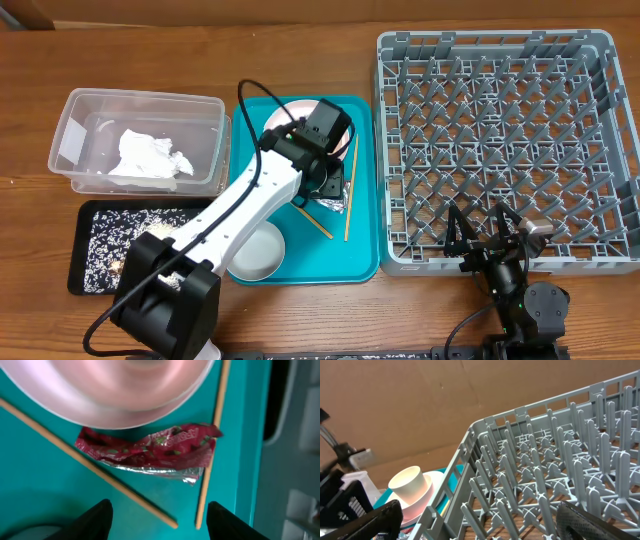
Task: Sort waste into correct bins and load items into the dishwasher
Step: 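Reach the left gripper to the red wrapper and grasp it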
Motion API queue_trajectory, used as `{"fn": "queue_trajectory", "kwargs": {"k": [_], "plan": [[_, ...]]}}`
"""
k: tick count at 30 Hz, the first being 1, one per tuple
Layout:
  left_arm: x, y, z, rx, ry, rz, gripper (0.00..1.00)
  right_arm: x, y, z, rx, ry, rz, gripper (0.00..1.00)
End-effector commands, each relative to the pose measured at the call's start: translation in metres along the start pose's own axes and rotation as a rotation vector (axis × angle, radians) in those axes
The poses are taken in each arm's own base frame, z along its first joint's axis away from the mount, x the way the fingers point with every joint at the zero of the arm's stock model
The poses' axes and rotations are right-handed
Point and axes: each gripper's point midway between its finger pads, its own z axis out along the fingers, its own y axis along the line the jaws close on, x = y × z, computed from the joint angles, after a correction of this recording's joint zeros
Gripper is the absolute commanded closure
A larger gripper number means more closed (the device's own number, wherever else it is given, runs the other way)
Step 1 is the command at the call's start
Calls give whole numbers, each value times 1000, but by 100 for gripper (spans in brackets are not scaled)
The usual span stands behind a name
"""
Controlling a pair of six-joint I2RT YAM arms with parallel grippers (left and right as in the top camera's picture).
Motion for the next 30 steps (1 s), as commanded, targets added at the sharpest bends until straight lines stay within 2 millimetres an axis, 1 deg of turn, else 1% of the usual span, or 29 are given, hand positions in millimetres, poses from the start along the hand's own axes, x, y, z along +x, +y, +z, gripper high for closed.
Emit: {"fn": "queue_trajectory", "kwargs": {"k": [1,4,8,10,13,14,15,16,17,18,19,20,21,22,23,30], "plan": [[-3,7,2,-8,-49,-233,36,-2,1,0,-2,-12,2,0],[-5,7,14,15,-80,-335,36,-2,1,0,-2,-12,2,0],[1,10,26,17,-77,-429,34,-2,1,0,-2,-13,2,0],[4,14,32,10,-79,-447,33,-2,1,0,-2,-12,2,0],[7,16,41,17,-89,-447,35,-2,1,0,-2,-12,2,0],[8,16,44,21,-91,-446,38,-2,1,0,-2,-12,2,0],[10,16,46,21,-90,-445,46,-2,1,0,-2,-12,2,0],[12,18,48,19,-87,-445,62,-2,1,0,-2,-12,2,0],[15,19,50,17,-81,-445,75,-2,1,0,-2,-12,2,0],[16,19,51,16,-77,-444,77,-2,1,0,-2,-12,2,0],[18,20,52,11,-74,-444,83,-2,1,0,-2,-12,2,0],[19,21,52,9,-72,-444,85,-2,1,0,-2,-13,2,0],[19,21,52,7,-72,-444,84,-2,1,0,-2,-13,2,0],[18,22,52,4,-76,-444,80,-2,1,0,-2,-12,2,0],[17,22,52,3,-81,-444,73,-2,1,0,-2,-13,2,0],[16,25,52,-9,-92,-444,71,-2,1,0,-2,-12,2,0]]}}
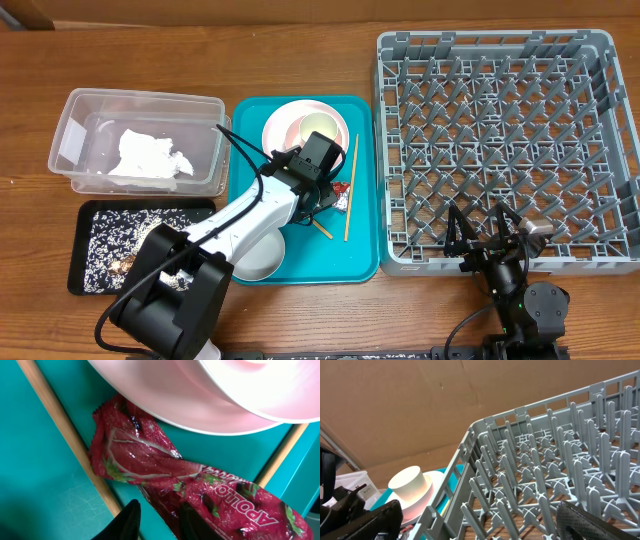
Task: Sort waste into correct bins and load items into the dishwasher
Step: 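Reach the left gripper to the red wrapper and grasp it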
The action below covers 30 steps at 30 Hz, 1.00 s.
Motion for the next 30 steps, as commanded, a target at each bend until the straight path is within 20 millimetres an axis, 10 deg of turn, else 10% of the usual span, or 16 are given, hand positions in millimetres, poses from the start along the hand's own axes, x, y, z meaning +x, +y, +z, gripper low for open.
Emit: {"fn": "queue_trajectory", "kwargs": {"k": [1,6,20,30], "plan": [[-7,4,-5,-9,-41,-11,70,-2,1,0,-2,-13,2,0],[-23,10,-5,1,-56,-58,51,-2,1,0,-2,-13,2,0],[-22,10,9,14,-13,-76,51,-2,1,0,-2,-13,2,0],[-16,11,18,4,24,-48,96,-2,1,0,-2,-13,2,0]]}}
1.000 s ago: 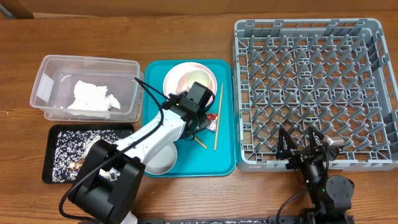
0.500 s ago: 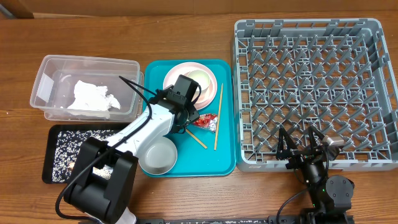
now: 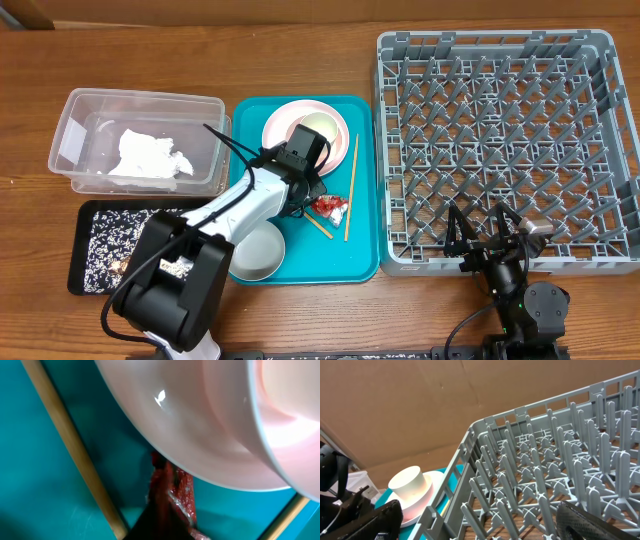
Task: Sort waste into correct bins and load items into the dishwasher
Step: 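Reach the left gripper to the red wrapper and grasp it, then drop the red wrapper into the clear plastic bin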
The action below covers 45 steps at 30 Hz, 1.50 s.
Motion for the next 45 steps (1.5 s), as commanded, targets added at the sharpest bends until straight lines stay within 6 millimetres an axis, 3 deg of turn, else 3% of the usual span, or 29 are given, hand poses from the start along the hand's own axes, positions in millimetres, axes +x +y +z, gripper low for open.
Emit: {"fn": "queue_trajectory", "kwargs": {"k": [1,7,13,16,19,22,26,28,31,33,36,39,42,45], "plan": [[4,-5,-1,21,24,35,96,-2,1,0,-2,-13,2,0],[-12,-21,-35,86,-9,85,96,-2,1,0,-2,-13,2,0],[-60,-7,-108,134,-108,72,96,-2,1,0,-2,-13,2,0],[-95,20,-146,142,-181,-3,96,-2,1,0,-2,-13,2,0],[-131,55,-170,132,-271,-89,96,-2,1,0,-2,-13,2,0],[-164,104,-180,77,-342,-226,96,-2,1,0,-2,-13,2,0],[-189,162,-173,11,-359,-380,96,-2,1,0,-2,-13,2,0],[-196,176,-165,1,-349,-417,86,-2,1,0,-2,-13,2,0],[-206,184,-147,6,-330,-444,24,-2,1,0,-2,-13,2,0],[-217,182,-140,34,-345,-427,12,-2,1,0,-2,-13,2,0],[-230,168,-145,104,-381,-346,12,-2,1,0,-2,-13,2,0],[-236,125,-157,292,-382,-208,22,-2,1,0,-2,-13,2,0],[-222,80,-164,454,-327,-88,27,-2,1,0,-2,-13,2,0],[-204,43,-160,496,-287,-8,36,-2,1,0,-2,-13,2,0]]}}
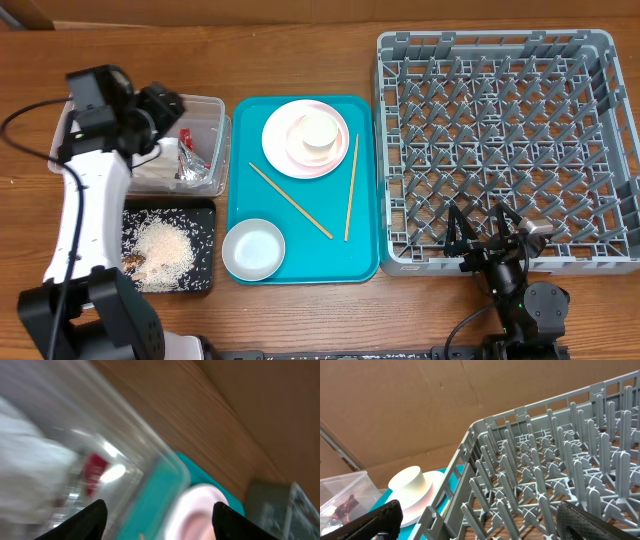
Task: Sort waste into correct bins and load items into the dishwasher
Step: 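Drop the red wrapper into the clear plastic bin, then grasp the white cup rim with the left gripper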
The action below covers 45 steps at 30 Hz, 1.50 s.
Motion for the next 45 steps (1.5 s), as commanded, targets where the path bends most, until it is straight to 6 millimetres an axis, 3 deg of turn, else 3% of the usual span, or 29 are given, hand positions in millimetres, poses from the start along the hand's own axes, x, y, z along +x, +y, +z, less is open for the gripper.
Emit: {"fn": "queue_trajectory", "kwargs": {"k": [1,6,7,16,29,32,38,45], "plan": [[44,-69,0,195,117,156,38,-2,1,0,-2,-13,2,0],[84,-112,13,176,93,299,41,-2,1,0,-1,-13,2,0],[100,-125,18,144,69,353,42,-2,1,0,-1,-13,2,0],[159,-144,46,63,66,489,38,-2,1,0,-2,-13,2,0],[188,-109,95,-42,167,470,53,-2,1,0,-2,-13,2,0],[189,-106,96,-50,173,471,71,-2,1,0,-2,-13,2,0],[188,-107,95,-47,170,471,93,-2,1,0,-2,-13,2,0],[193,-96,93,-85,203,471,96,-2,1,0,-2,-13,2,0]]}}
